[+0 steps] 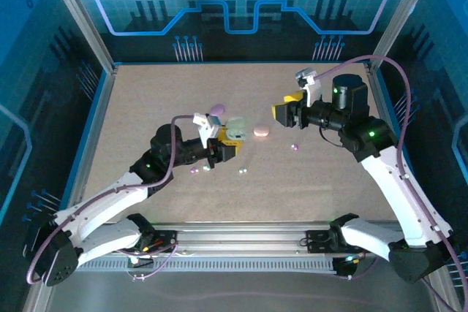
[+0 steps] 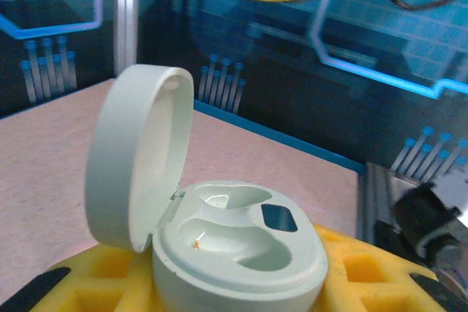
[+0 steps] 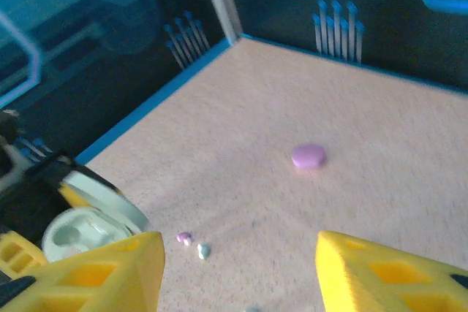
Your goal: Insert wireless bluetooth earbuds into charging case
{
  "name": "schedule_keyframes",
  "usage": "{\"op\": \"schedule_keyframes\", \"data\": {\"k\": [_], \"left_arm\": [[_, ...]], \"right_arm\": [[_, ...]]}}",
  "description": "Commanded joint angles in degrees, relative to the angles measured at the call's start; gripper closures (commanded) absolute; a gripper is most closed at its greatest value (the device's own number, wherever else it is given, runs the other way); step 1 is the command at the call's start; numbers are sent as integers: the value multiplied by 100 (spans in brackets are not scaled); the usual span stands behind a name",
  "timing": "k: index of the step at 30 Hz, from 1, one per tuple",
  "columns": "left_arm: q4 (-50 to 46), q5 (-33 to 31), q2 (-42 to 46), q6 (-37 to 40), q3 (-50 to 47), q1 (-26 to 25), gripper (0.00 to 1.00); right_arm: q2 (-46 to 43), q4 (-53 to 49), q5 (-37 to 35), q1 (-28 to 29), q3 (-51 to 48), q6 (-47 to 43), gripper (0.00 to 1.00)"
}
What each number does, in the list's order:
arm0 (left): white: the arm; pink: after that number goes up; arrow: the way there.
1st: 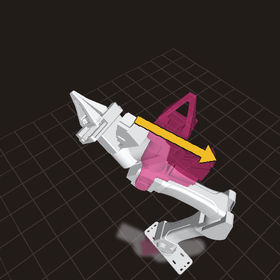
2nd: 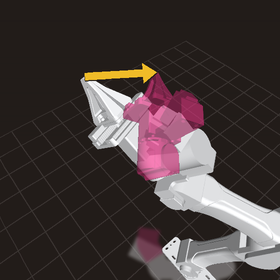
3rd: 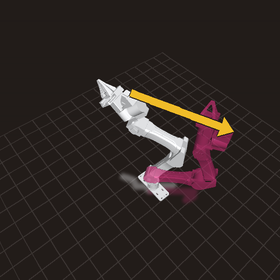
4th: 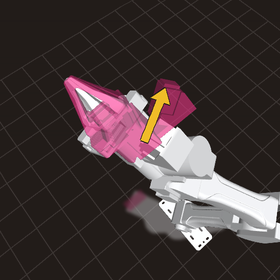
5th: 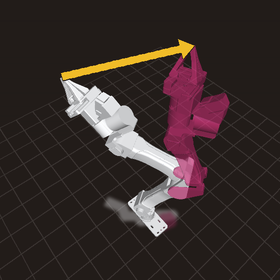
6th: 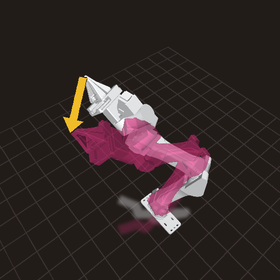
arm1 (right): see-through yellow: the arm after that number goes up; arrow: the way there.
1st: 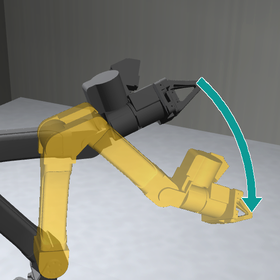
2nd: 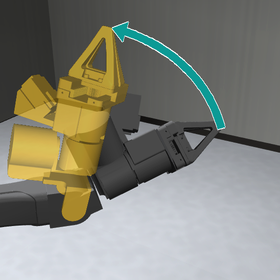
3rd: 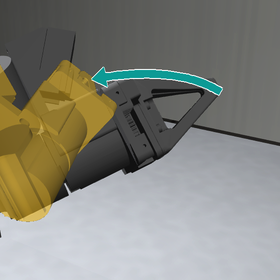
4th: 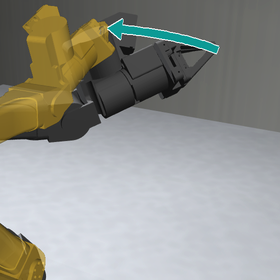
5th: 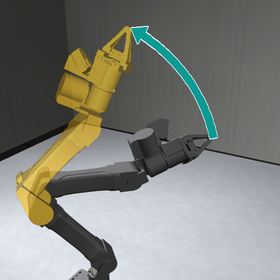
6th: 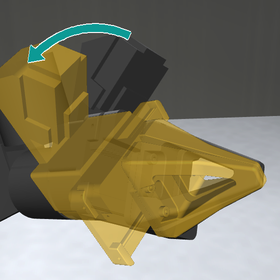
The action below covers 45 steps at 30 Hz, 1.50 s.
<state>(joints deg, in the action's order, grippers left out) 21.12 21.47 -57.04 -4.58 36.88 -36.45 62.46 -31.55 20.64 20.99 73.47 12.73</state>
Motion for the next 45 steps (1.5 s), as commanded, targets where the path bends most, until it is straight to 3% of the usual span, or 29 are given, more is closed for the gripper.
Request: {"op": "schedule_keyframes", "data": {"k": [1,4,7,12,16,24,32,45], "left_arm": [[281,-863,430,-92,-175,104,78],[204,-1362,866,-8,-325,126,78],[-150,-1523,1240,148,-306,155,78],[-470,-1633,1695,294,-257,148,77],[-730,-1612,1900,383,-191,148,77],[-842,-1590,2089,389,-190,149,76],[-869,-1533,2109,344,-190,155,76],[-807,-1471,1951,274,-179,155,76]], "right_arm": [[384,-833,-260,-87,-338,1268,47],[1005,-773,44,30,-843,1787,59],[1783,-664,-111,469,-1060,1999,63],[3131,-584,-747,1378,-756,2340,65],[3910,-729,-1208,1792,-362,2654,62],[5114,-1287,-1624,2288,996,1631,56],[5668,-1534,-1389,2275,1416,1252,57],[5259,-1626,-1206,2215,749,978,62]]}}
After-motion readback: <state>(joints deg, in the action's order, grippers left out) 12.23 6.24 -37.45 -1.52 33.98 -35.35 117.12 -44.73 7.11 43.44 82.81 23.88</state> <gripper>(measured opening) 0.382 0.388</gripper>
